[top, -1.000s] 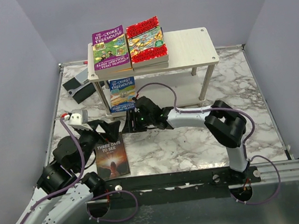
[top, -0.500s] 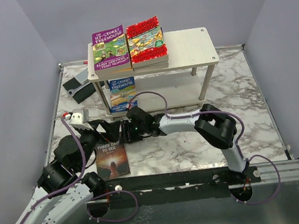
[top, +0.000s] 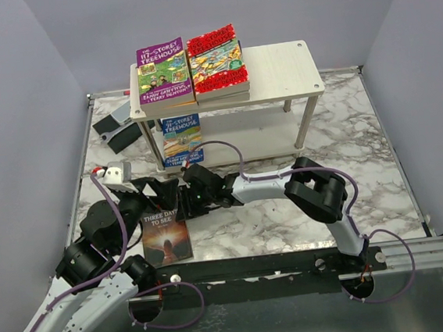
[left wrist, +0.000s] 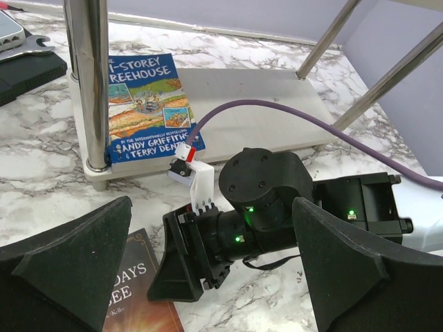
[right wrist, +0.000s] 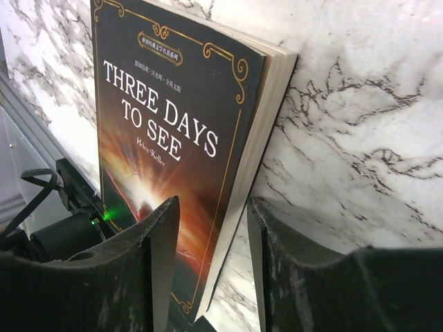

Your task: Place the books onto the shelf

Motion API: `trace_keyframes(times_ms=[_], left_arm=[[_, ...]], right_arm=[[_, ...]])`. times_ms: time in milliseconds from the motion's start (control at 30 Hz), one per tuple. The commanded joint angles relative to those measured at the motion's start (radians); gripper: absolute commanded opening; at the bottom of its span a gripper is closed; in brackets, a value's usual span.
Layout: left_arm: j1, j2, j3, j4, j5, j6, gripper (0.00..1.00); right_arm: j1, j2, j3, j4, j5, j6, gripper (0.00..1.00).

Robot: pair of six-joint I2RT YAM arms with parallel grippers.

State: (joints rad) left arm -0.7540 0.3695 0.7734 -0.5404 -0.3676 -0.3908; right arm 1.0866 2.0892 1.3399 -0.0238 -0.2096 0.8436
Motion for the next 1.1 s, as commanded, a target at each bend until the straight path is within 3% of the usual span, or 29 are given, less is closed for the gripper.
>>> trace_keyframes(times_ms=[0,233,467,767,1067], left_arm=[[0.004,-0.002,-0.01,0.016,0.003,0.017,0.99],[0.007,-0.002,-0.01,0.016,0.004,0.017,0.99],[0.007,0.001,-0.01,0.016,0.0,0.014,0.99],[0.007,0.02,-0.008,0.014,0.004,0.009,0.99],[0.007,0.107,0.001,0.014,0.073,0.003,0.99]], right_arm=[[0.018,0.053,0.01,-0.068,0.043,-0.024,0.46],[0.021,0.065,0.005,-0.105,0.067,-0.035,0.34],[0.023,0.071,0.005,-0.14,0.071,-0.043,0.01],[0.02,0.006,-0.087,-0.183,0.124,-0.037,0.01],[-0.043,-0.221,-0.37,-0.173,0.178,-0.012,0.01]])
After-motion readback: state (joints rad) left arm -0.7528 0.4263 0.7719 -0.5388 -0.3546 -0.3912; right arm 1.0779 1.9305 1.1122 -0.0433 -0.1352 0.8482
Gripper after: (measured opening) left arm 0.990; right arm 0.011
